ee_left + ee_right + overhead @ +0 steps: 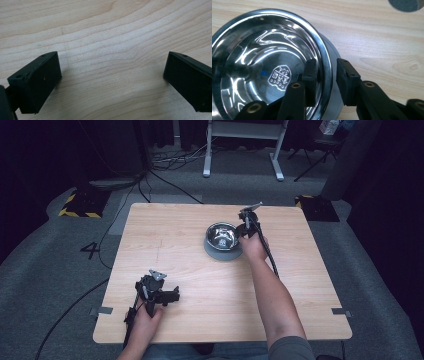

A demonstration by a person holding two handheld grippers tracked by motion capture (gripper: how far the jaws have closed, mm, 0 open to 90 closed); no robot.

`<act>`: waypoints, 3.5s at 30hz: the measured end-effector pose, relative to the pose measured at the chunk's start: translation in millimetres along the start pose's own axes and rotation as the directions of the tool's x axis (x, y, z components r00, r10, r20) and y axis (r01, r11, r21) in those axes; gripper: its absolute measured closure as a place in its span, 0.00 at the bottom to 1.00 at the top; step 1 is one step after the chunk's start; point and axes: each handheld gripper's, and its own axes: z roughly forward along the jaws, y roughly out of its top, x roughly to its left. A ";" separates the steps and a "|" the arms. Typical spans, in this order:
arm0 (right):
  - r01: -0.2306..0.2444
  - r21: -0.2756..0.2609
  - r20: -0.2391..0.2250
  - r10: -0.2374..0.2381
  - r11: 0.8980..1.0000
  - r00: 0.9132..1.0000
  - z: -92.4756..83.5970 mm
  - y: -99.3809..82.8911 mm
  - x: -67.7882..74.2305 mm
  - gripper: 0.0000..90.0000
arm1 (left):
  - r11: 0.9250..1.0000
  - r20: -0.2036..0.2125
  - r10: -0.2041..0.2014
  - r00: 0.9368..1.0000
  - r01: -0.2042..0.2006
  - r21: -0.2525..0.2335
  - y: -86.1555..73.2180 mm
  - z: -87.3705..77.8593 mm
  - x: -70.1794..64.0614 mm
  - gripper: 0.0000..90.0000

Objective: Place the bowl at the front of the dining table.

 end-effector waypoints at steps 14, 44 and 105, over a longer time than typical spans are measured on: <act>0.067 -0.093 0.022 -0.065 0.993 0.998 -35.8 2.7 1.3 0.70 | 1.000 0.000 0.001 1.000 -0.001 0.001 0.0 0.0 0.1 0.02; 0.148 -0.196 -0.036 -0.158 0.969 0.987 -110.2 -42.2 -11.4 0.67 | 1.000 0.001 0.001 1.000 -0.001 0.001 0.0 -0.1 0.1 0.02; 0.091 -0.141 -0.087 -0.104 0.986 0.991 -116.4 -229.9 -98.2 0.40 | 1.000 0.000 0.002 1.000 -0.002 0.002 0.0 -0.1 0.1 0.02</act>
